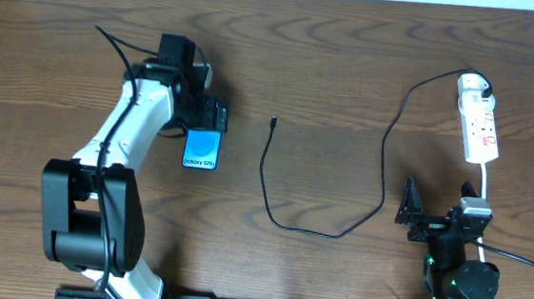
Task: Plug charger to phone and switch on socket
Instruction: 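Move the left gripper forward over the Galaxy phone, then lower the open left gripper around the phone's top end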
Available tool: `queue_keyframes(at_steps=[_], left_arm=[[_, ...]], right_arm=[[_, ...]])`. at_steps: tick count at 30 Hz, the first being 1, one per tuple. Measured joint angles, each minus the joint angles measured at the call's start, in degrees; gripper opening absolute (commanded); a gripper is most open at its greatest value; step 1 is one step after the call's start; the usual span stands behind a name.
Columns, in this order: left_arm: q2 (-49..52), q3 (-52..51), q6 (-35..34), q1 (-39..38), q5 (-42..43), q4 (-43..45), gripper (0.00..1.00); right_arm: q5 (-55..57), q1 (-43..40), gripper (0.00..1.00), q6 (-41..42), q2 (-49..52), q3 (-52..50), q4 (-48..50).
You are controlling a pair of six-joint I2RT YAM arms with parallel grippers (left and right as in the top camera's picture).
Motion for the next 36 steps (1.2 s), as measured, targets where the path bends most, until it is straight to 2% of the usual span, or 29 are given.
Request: queue_keyframes(at_steps=[5, 12, 23, 36], left_arm=[[0.0, 5.4, -0.2, 0.0, -1.1, -3.7, 0.98], [2.9, 5.7, -1.3, 0.0, -1.5, -4.1, 0.98], [12.6, 5.7, -1.3, 0.0, -1.8, -3.3, 0.98], [14.8, 5.7, -1.3, 0.0, -3.2, -0.2, 0.98]], right_arm=[[0.0, 0.0, 0.99, 0.0, 0.0, 0.0, 0.0], [0.0, 0.0, 0.99, 0.0, 0.0, 0.0, 0.0], [0.0, 0.0, 0.99, 0.0, 0.0, 0.0, 0.0], [0.0, 0.0, 0.99, 0.0, 0.0, 0.0, 0.0]])
